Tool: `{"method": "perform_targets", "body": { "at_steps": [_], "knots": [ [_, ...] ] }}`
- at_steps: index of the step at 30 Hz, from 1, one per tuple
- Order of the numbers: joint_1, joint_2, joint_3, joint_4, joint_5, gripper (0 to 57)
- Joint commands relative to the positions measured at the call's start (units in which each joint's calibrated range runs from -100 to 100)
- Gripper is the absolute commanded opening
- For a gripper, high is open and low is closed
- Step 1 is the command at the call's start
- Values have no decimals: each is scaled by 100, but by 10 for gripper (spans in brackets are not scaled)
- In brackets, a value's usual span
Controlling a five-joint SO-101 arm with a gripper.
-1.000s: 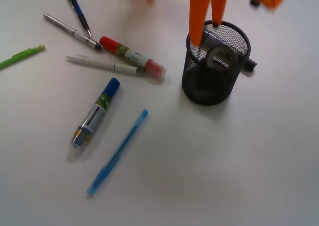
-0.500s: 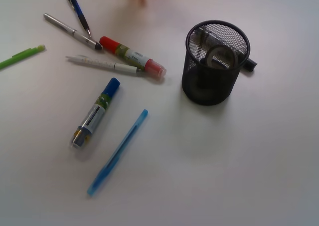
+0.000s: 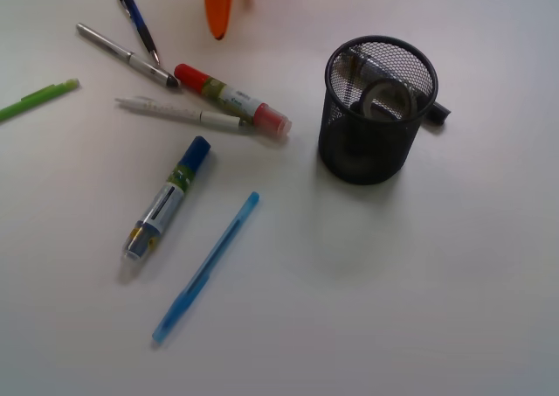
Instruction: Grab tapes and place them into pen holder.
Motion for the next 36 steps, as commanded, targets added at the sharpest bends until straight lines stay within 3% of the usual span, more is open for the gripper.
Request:
{"method": "perform_targets", "body": {
  "at_steps": [1, 9, 20, 36],
  "knots": [
    [31, -1768, 1650, -480, 15, 3],
    [-44, -4182, 2963, 500, 78, 3],
    [-103, -4097, 2374, 2565, 68, 3],
    [-290, -4097, 2347, 2635, 68, 3]
  ]
}}
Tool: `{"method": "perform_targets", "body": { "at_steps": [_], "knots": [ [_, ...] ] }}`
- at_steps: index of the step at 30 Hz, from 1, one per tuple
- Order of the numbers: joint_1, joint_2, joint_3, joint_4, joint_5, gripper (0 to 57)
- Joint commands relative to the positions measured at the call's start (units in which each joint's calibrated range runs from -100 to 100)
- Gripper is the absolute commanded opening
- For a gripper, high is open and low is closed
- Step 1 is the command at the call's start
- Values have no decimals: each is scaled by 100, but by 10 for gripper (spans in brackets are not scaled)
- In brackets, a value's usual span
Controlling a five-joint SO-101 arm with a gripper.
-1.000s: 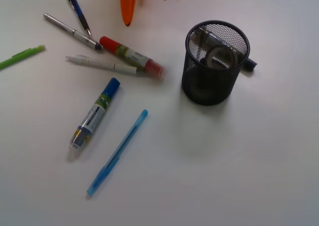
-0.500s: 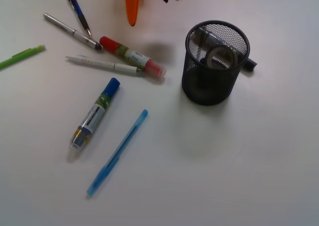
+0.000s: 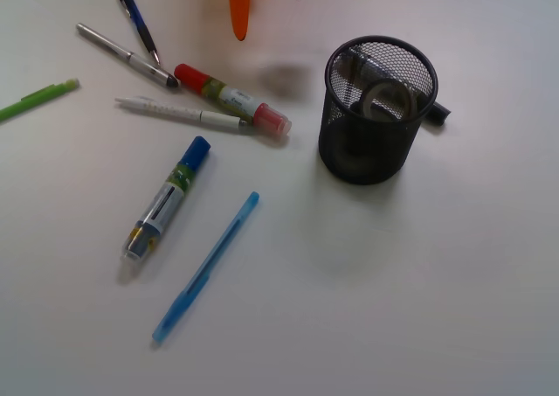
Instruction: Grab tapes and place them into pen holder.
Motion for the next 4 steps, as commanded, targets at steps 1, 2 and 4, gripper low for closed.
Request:
{"method": "perform_targets", "body": {
  "at_steps": [1, 2, 4],
  "knots": [
    [-9, -72, -268, 9, -10, 3],
    [-9, -72, -268, 9, -10, 3],
    [-9, -72, -268, 9, -10, 3]
  ]
}}
